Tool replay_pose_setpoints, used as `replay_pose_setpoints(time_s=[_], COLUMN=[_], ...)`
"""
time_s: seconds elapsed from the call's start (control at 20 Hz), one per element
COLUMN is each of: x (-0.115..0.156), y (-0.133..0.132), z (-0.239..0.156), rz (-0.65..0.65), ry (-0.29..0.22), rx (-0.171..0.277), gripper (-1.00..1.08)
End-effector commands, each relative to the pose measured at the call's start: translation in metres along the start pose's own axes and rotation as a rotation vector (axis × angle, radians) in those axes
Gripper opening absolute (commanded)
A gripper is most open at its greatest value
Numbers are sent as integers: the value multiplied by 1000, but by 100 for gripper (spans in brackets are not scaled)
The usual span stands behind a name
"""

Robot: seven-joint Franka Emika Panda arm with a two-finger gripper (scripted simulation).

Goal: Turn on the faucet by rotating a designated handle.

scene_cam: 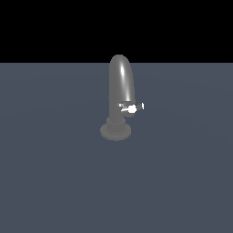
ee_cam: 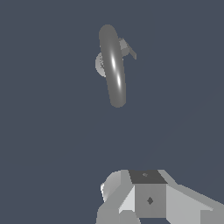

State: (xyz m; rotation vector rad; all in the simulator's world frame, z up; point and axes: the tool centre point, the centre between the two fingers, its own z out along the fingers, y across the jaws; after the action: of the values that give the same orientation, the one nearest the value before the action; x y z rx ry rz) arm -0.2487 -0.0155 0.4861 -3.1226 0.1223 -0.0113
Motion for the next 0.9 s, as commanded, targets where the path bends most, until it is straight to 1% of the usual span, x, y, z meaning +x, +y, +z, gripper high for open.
replay_pose_setpoints(time_s=[0.0, 0.25, 0.45, 0.65, 0.85], x=[0, 3, 9, 19, 33], y=[0, -1, -3, -6, -10], z=[0, 0, 0, 0, 1], rz=[0, 8, 25, 53, 91], ry=[0, -10, -31, -66, -114], rx=[0, 3, 9, 20, 34], gripper=[-100, -100, -100, -100, -100])
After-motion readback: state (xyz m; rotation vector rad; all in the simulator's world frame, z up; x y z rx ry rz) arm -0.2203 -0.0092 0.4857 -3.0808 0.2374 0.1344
